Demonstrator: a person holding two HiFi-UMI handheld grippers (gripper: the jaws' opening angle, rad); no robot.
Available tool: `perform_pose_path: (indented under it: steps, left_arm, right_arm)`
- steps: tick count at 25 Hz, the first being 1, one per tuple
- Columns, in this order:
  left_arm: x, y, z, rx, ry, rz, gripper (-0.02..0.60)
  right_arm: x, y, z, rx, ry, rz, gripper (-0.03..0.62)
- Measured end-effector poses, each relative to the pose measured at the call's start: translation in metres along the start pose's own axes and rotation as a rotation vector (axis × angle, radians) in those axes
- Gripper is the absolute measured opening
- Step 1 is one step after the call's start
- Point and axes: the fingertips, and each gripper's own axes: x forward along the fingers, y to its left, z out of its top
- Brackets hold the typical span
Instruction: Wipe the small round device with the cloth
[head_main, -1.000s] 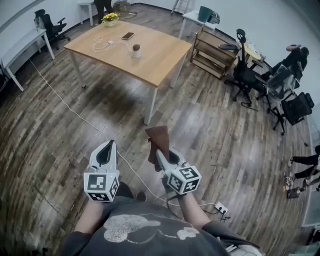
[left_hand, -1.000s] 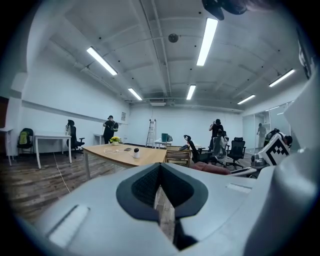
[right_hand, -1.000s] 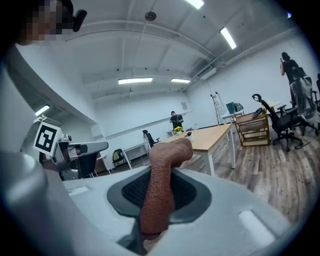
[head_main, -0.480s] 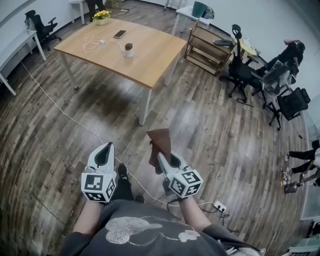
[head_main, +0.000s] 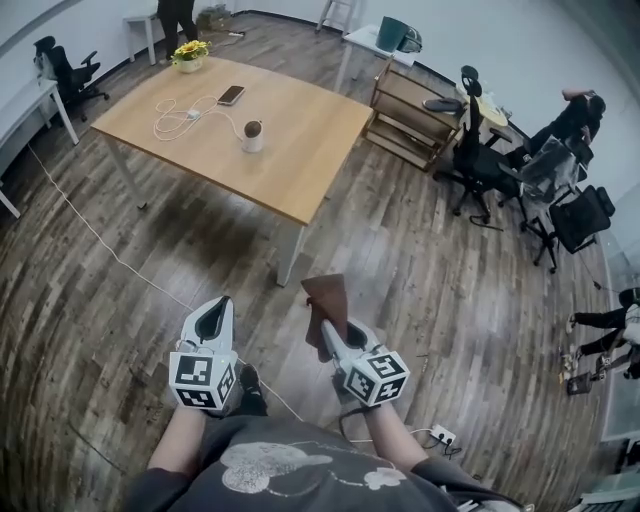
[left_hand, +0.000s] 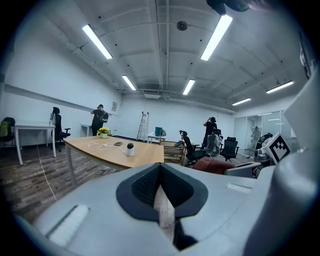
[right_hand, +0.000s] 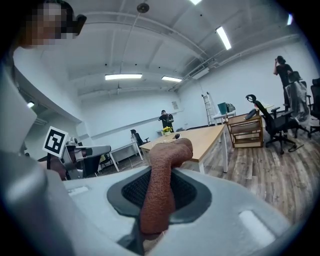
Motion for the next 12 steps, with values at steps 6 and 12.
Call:
perform_pose_path:
  steps: [6,12]
  left_arm:
    - [0.039,0.061,0.032,0.01,-0.027,0.007,0.018]
    - [0.062,0.105,0.041,0.004,-0.036,0.003,0.018]
  right_arm:
    - [0.073,0.006,0.033,-0.031,-0.004,0.003,0.077]
    - [0.127,0.011,0.049,-0.018,-0.013,-0.021,0.078]
